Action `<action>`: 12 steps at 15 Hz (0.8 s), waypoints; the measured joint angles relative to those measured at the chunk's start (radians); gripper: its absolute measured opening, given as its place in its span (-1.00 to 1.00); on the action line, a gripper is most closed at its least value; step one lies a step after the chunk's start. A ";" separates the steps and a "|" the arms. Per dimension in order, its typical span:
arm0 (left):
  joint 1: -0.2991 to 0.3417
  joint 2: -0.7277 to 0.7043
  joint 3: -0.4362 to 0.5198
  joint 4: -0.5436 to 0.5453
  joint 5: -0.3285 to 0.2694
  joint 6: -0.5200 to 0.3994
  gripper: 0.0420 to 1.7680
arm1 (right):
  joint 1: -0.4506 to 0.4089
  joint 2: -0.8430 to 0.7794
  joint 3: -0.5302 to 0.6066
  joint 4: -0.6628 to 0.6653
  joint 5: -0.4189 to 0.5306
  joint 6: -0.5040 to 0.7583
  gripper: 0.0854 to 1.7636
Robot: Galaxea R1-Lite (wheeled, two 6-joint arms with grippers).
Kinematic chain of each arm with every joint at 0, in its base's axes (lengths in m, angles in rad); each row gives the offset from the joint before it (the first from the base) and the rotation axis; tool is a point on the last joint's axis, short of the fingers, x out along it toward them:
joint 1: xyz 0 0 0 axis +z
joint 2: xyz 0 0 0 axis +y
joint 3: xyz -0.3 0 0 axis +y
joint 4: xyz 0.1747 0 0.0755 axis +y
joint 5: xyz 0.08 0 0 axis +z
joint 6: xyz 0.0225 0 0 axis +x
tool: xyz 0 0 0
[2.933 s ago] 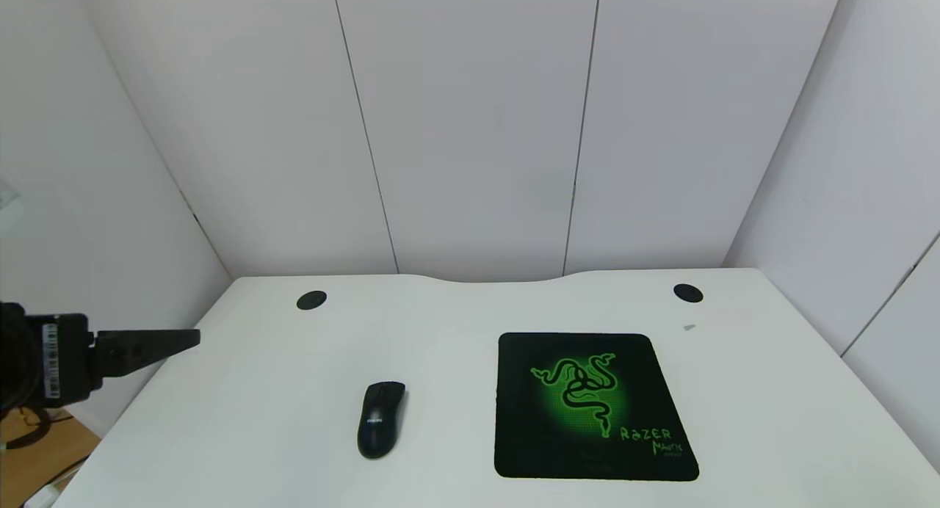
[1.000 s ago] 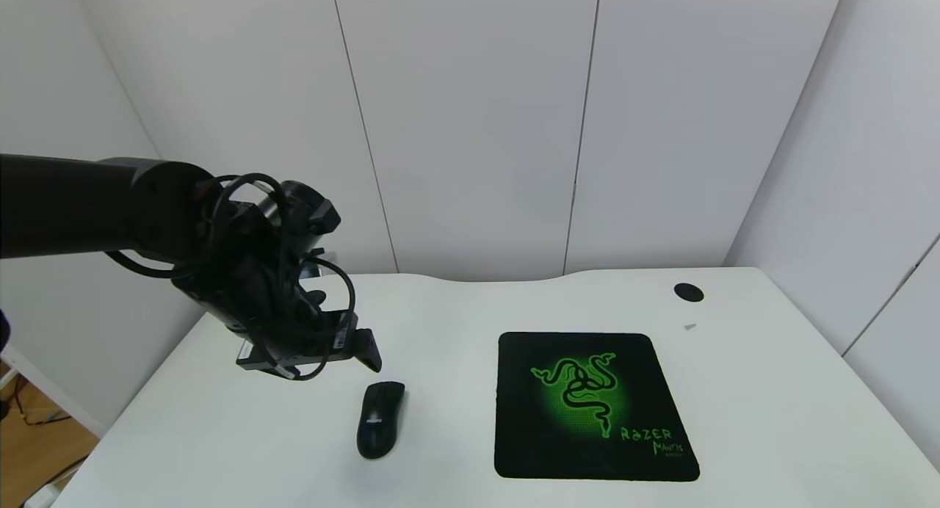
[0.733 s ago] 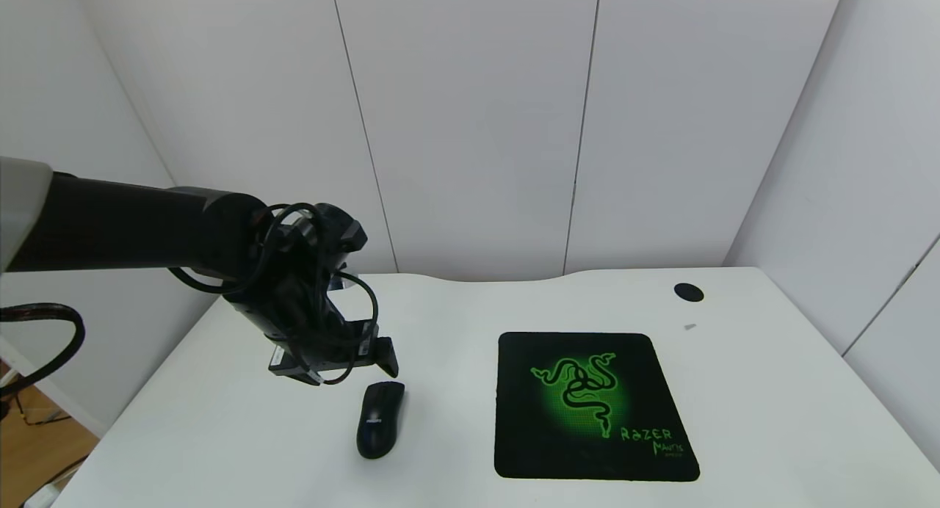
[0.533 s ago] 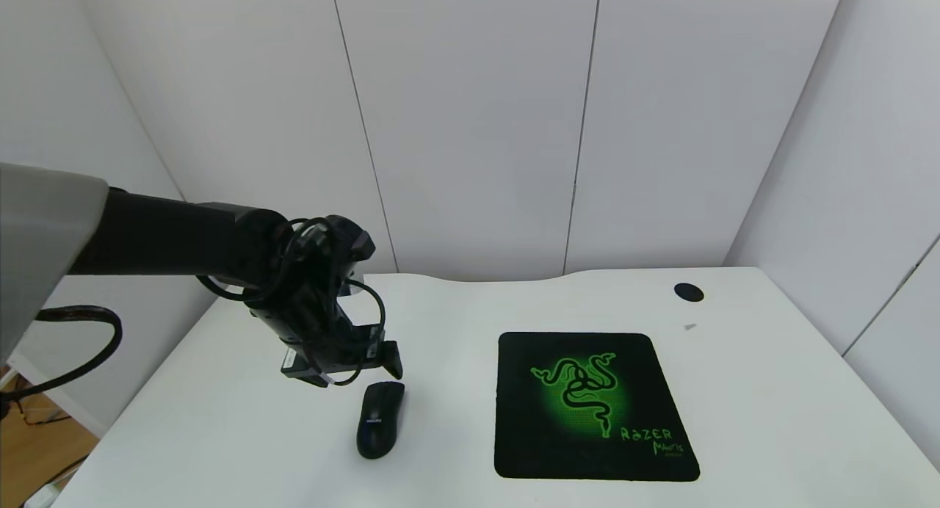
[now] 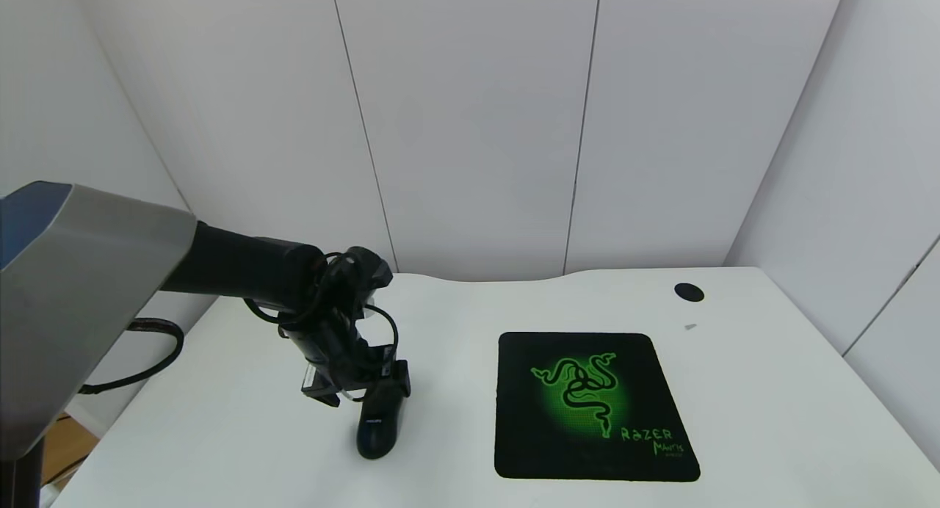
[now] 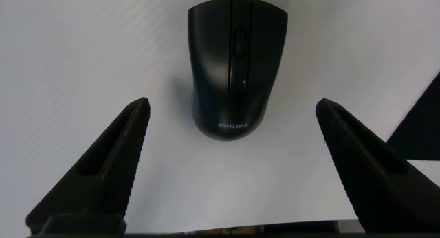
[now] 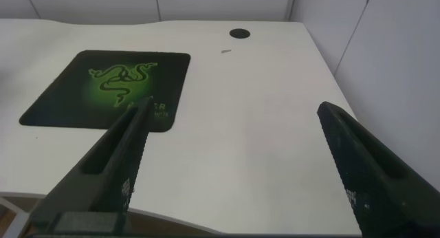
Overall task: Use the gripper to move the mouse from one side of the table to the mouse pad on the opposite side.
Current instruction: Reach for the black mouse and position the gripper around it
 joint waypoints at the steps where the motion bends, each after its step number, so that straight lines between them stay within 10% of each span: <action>1: -0.003 0.007 0.013 -0.026 0.009 -0.004 0.94 | 0.000 0.000 0.000 0.000 0.000 0.000 0.94; 8: -0.019 0.026 0.108 -0.132 0.025 -0.007 0.88 | 0.000 0.000 0.000 0.000 0.000 0.000 0.94; 12: -0.021 0.030 0.114 -0.133 0.033 -0.009 0.14 | 0.000 0.000 0.000 0.000 0.000 0.000 0.94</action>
